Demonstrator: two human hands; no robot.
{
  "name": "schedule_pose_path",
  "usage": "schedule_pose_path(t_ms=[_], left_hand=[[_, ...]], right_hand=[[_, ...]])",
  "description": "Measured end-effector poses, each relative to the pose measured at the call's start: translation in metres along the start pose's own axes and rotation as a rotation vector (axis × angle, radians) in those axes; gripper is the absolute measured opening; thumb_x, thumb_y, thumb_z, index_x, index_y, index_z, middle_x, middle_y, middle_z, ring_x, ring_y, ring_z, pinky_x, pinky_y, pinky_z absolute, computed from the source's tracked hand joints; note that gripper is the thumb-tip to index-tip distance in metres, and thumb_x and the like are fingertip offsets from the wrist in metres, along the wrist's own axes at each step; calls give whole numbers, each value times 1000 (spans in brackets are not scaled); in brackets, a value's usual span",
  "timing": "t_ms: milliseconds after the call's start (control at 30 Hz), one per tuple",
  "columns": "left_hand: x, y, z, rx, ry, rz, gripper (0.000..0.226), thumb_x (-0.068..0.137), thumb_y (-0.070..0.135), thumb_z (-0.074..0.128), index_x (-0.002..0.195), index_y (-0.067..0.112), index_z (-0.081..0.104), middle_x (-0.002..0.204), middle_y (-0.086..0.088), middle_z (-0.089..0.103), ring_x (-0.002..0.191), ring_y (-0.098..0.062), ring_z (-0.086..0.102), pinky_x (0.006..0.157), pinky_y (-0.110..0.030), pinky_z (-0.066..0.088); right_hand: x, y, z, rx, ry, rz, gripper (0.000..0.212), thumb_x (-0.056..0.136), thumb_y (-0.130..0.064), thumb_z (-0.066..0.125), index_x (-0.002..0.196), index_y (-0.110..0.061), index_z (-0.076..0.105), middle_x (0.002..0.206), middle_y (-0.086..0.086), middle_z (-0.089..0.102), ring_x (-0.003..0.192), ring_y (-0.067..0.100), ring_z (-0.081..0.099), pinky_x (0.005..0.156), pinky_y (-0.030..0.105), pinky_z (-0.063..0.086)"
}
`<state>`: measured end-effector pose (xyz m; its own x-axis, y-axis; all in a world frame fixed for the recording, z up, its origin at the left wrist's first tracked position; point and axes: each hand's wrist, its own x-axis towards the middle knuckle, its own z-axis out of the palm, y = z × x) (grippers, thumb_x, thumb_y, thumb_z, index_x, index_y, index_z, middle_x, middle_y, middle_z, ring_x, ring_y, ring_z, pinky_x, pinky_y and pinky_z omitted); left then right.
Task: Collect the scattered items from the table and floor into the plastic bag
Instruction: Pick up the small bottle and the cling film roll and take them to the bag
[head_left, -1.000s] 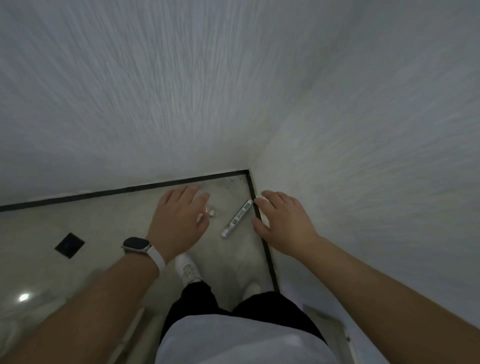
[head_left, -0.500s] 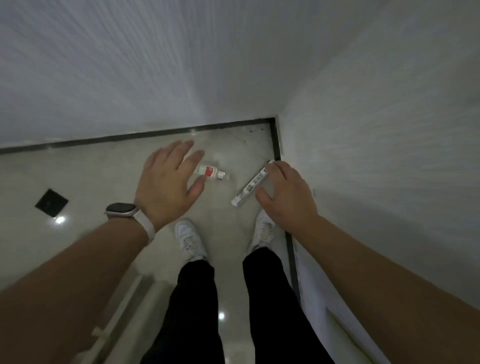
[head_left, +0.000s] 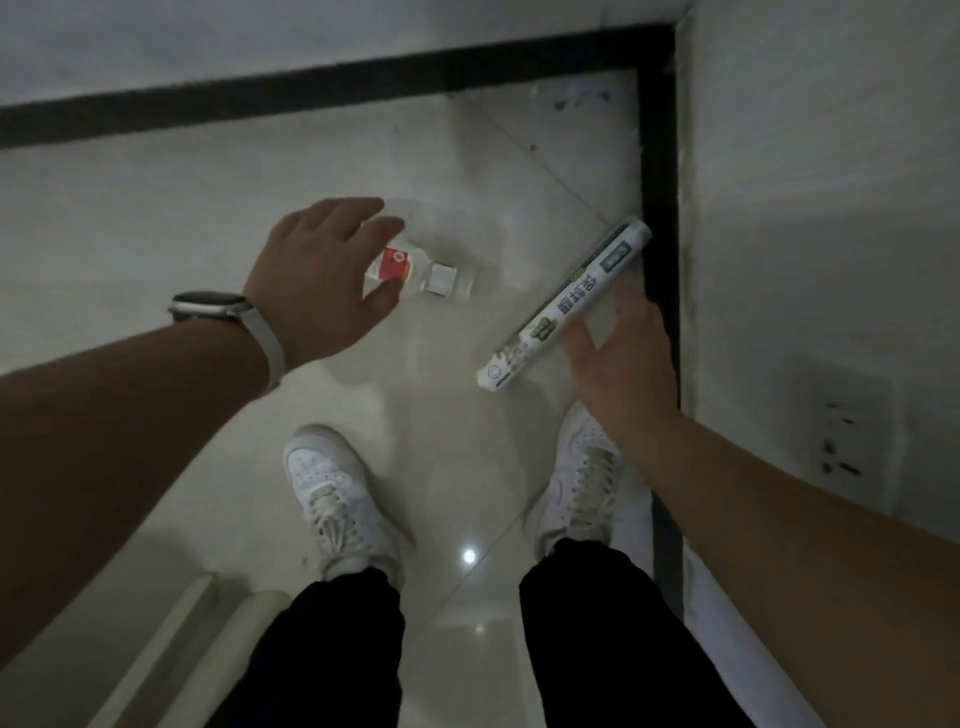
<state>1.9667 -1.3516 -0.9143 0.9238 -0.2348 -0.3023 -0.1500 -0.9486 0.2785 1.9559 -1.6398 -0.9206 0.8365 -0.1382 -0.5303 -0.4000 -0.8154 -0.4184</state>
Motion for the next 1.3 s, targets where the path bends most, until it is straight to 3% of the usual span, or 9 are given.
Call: schedule_pose_path(t_ms=[133,300,400,533,633,733,967,1300], left_hand=[[33,-28,65,1,-99,13,62,83,44,60,135,11,52,137,-20,54,119,-43,53,93,-57,46],[52,-54,119,40,-178,-19,80,69,47,81,136,15,51,137,-16,55,122,-41,53,101,-57,35],[56,-61,130,74,-166,4,80,64,39,85,133,12,55,127,-17,61,115,-42,56,102,-55,33],[61,-66,134,68,-119,-3,71,65,35,84,125,9,59,112,-19,67,99,-42,62,86,-52,45],[58,-65,130,-25,-97,-141,71,67,42,83,126,11,58,108,-18,67,95,-42,62,79,-48,48],[39,-56,121,-133,-83,-301,73,68,48,82,129,16,56,113,-15,65,101,-40,60,81,-46,47],[-26,-20,25,-440,14,-665,76,71,48,81,134,18,52,123,-11,63,111,-36,58,89,-41,47],[-118,26,-176,-707,231,-816,43,71,43,81,105,32,57,85,13,61,76,-12,57,65,-26,40]], right_hand=[[38,32,51,91,0,183,67,89,-48,62,142,-15,36,128,2,50,106,15,51,81,23,37],[74,49,113,280,20,309,74,76,-51,72,133,-19,36,120,4,56,93,16,64,81,35,57],[90,46,128,307,55,377,77,77,-44,75,132,-15,29,112,6,58,83,20,64,70,30,55],[99,35,131,289,67,349,71,80,-30,74,132,-9,30,103,4,57,78,20,61,65,24,48],[94,24,128,287,33,276,64,77,-25,73,127,-16,33,101,3,60,76,20,64,69,32,56],[81,12,114,280,-22,177,56,73,-25,72,116,-26,36,96,3,61,72,16,64,68,40,58],[17,-62,33,272,-50,68,40,69,-22,70,97,-31,42,81,-1,58,60,14,58,58,35,53],[-92,-205,-124,155,-173,-221,35,70,-27,65,99,-29,45,83,-4,57,68,18,59,61,39,55]])
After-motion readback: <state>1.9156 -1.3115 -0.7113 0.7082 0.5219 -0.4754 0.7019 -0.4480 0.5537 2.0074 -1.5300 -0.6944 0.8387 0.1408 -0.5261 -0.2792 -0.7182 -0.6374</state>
